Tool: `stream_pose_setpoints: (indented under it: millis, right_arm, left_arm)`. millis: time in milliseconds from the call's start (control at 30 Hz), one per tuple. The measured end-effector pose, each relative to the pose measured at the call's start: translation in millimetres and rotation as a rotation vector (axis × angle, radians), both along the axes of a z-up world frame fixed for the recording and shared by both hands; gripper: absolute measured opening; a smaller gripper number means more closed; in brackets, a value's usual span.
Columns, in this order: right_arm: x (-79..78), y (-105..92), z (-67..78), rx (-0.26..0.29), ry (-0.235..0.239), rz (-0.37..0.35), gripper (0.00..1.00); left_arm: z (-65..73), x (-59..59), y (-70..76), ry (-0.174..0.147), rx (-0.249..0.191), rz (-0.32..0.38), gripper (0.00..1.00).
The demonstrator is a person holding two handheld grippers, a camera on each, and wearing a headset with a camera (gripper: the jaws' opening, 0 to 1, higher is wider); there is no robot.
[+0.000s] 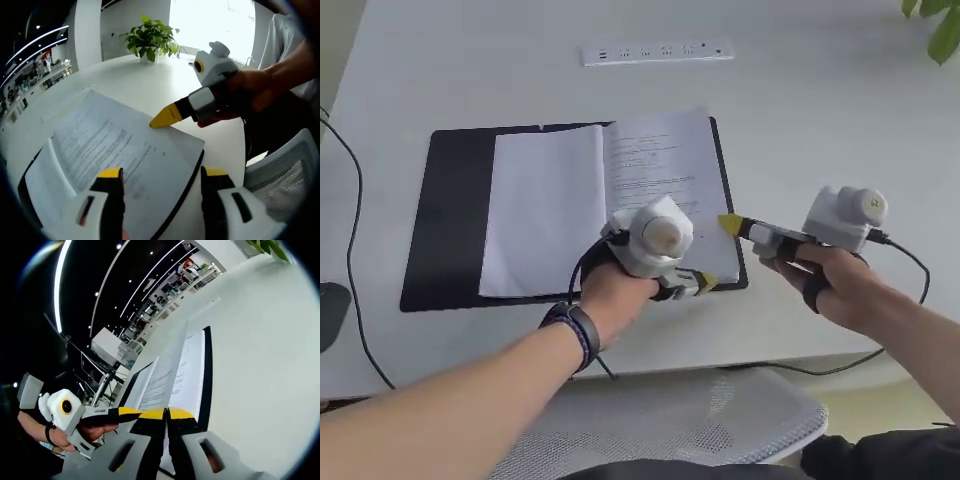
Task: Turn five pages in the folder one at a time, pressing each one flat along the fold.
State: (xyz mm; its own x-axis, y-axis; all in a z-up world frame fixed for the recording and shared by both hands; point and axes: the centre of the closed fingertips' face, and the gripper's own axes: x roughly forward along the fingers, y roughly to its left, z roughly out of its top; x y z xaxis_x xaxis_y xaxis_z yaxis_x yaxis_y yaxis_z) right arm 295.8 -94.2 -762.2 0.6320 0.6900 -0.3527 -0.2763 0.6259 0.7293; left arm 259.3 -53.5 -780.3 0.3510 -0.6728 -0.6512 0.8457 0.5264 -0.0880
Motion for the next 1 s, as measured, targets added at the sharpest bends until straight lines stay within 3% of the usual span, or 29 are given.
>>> stream_pose_setpoints:
  millis: [500,1000]
  right_arm:
    - [3.0,11.0,27.7,0.044,-0.050,-0.018,0.00]
    - [4.2,33.7,64.4,0.102,-0.137,0.012,0.00]
  left_arm:
    - [31.9,12.8,53.1,-0.043,-0.040,0.090,0.66]
    - [45.1,16.1,117.1,-0.061,-0.061,0.208,0.71]
